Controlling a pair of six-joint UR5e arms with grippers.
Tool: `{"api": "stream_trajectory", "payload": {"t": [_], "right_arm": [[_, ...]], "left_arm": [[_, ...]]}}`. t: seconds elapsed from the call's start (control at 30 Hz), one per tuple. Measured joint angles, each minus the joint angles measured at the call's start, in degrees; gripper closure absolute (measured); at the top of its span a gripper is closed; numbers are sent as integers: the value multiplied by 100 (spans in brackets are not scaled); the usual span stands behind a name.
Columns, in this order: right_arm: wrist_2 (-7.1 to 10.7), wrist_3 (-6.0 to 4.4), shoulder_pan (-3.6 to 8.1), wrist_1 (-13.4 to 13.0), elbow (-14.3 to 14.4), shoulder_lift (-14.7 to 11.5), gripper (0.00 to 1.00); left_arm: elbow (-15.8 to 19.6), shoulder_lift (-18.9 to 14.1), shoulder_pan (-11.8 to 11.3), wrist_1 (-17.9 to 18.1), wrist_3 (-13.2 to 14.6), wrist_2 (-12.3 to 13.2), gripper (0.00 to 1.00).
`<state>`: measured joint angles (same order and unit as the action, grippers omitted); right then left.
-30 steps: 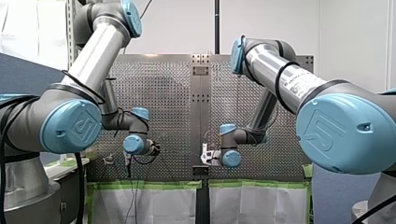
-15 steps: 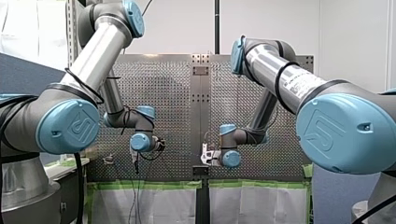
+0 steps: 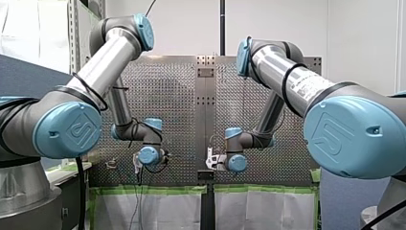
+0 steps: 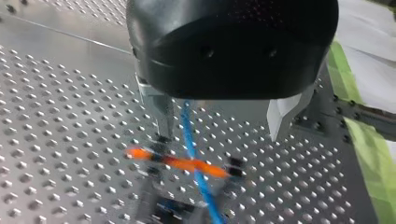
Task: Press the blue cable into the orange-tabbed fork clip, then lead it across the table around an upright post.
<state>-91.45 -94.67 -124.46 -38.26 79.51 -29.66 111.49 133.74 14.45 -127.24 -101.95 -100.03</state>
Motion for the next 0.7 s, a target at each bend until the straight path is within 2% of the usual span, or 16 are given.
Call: {"api": "stream_trajectory", "payload": {"t": [0.23,0.53,0.7], "right_arm": [[3,0,0,2,0,6,98],[4,-1,1,-6,0,15,98],[4,-1,3,-7,0,21,98]], "left_arm": [[-295,258,76,-94,33,-131,0],[-389,274,119,-137,98,-162,0],[-499,273,121,-317,265,-226,0]]}}
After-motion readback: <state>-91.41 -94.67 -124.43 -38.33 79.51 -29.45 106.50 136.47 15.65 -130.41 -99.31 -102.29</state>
